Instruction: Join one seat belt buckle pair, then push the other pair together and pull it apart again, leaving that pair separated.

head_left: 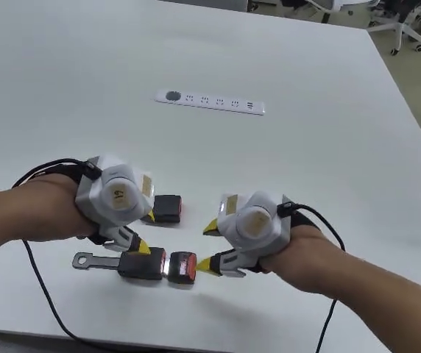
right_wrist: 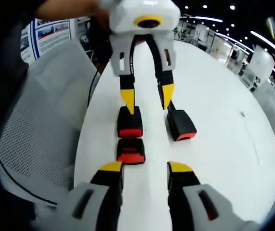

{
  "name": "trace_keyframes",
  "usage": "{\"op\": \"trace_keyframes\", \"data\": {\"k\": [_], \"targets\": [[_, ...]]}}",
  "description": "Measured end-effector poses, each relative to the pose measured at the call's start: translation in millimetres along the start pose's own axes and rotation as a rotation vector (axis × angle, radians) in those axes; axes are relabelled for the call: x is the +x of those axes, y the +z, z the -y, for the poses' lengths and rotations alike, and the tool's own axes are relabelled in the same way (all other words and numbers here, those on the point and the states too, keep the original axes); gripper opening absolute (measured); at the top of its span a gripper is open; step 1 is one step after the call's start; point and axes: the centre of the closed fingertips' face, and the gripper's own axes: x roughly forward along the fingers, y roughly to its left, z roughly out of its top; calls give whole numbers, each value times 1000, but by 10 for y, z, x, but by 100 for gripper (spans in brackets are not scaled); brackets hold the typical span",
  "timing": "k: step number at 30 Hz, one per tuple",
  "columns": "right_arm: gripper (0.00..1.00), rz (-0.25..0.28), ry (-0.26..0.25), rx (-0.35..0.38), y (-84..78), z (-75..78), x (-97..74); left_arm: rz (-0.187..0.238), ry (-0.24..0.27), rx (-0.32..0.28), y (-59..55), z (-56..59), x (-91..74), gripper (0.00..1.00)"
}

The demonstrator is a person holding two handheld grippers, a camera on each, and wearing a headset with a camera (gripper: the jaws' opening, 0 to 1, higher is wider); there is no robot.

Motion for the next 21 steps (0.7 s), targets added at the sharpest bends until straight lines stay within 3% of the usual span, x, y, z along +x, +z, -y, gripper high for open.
{"op": "trace_keyframes", "data": {"k": [4,12,17,21], "targets": [[36,-30,-34,8,-215,205,-119,20,18,-17,51,-155,32,35],[35,-79,-101,48,-682,601,-356,6,54,-36,-12,-418,112,40],[36,-103,-142,83,-956,821,-509,-3,60,-41,-21,-534,170,42],[36,-131,-149,111,-1175,893,-563,-24,47,-48,-52,-582,244,42]]}}
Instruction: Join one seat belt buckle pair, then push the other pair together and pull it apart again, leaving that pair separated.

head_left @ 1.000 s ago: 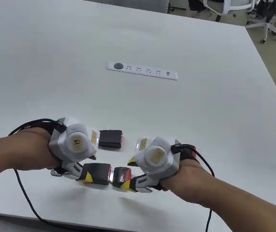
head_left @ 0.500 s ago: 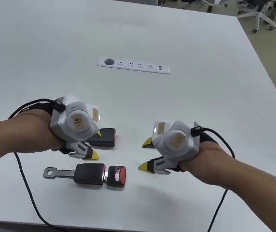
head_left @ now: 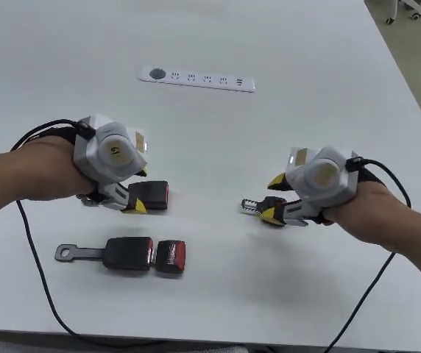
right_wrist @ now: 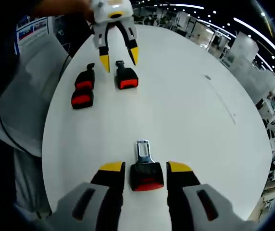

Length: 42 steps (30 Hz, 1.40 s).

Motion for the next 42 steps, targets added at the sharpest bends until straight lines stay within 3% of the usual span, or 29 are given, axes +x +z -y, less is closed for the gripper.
{"op": "trace_keyframes", "data": {"k": [2,7,13,16,20,24,28,39,42], "targets": [[36,-14,0,10,-97,19,14,-32,2,9,-54,-26,43,42],[36,-41,18,42,-281,17,94,-57,-23,27,-140,-49,120,43],[36,-62,46,72,-382,-8,190,-74,-45,42,-263,-66,211,37],[37,-56,62,90,-355,8,234,-60,-62,44,-262,-49,238,33],[35,-76,100,14,-331,19,255,-63,-71,44,-275,-48,238,33],[34,-89,122,-34,-323,35,267,-74,-85,86,-281,-37,249,32],[34,-105,131,-62,-304,24,267,-81,-93,88,-288,-37,257,32],[34,-100,119,-93,-262,0,273,-97,-103,79,-301,-42,267,32],[34,-91,131,-44,-277,23,282,-95,-106,77,-302,-43,267,32]]}}
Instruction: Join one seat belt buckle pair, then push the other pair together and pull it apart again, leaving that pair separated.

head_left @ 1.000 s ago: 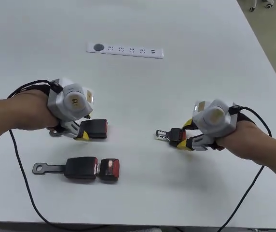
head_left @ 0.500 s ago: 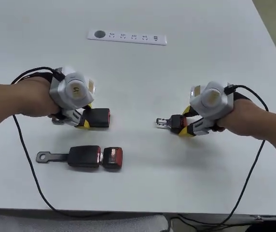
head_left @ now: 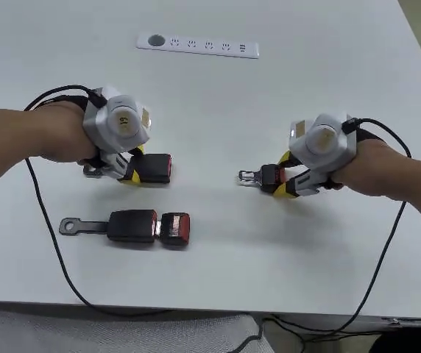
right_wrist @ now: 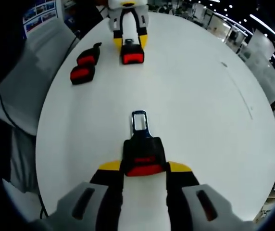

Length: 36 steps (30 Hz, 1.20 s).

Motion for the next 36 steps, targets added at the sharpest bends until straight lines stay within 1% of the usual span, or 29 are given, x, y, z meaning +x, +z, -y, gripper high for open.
{"op": "trace_keyframes", "data": {"k": [4,8,15,18,20,23,24,28,31,36], "targets": [[34,3,-8,-9,21,8,13,-3,-3,5,1,-2,3,32],[34,14,-19,-20,125,0,58,-6,-3,3,6,-6,8,32],[34,32,-22,-43,435,-33,166,-10,-2,9,12,-11,14,32],[34,51,-20,-52,634,-83,223,-16,-5,13,14,-10,15,32],[34,52,-26,-59,704,-56,268,-15,-5,12,14,-9,15,32],[34,61,-24,-60,825,-96,319,-16,-2,9,15,-9,15,32],[34,62,-23,-59,838,-99,327,-18,-2,10,16,-8,16,32],[34,68,-24,-50,979,-96,421,-26,-1,14,16,-5,17,32],[34,66,-23,-46,1042,-101,447,-26,-2,17,12,0,13,32],[34,61,2,-55,1154,-163,519,-28,-9,21,5,6,8,32]]}}
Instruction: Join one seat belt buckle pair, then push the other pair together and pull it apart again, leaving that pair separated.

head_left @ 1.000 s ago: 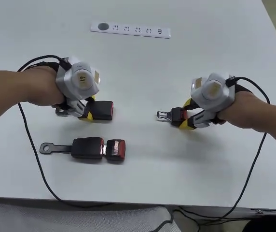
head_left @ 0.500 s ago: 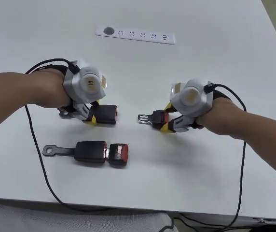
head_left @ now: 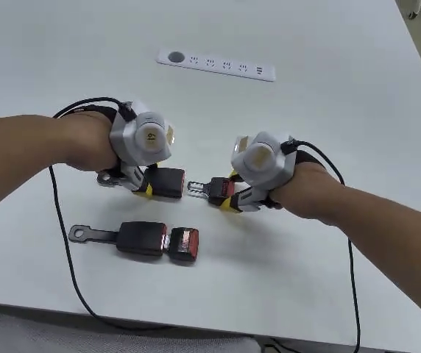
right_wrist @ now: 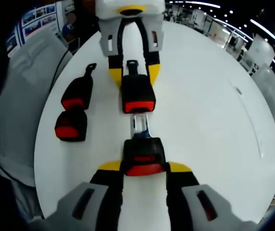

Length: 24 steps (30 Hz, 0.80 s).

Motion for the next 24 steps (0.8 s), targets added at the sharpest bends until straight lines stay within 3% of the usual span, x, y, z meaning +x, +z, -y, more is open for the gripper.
{"op": "trace_keyframes", "data": {"k": [8,9,12,24], "targets": [[34,-21,6,-12,27,-16,34,15,0,-9,-15,-3,-3,32],[34,8,-22,-36,96,21,25,17,-1,-5,-12,-3,-2,32],[34,6,-12,-40,151,-42,57,10,0,-6,-13,-2,-4,31],[33,27,13,-16,140,-17,70,1,-5,20,6,3,8,31]]}}
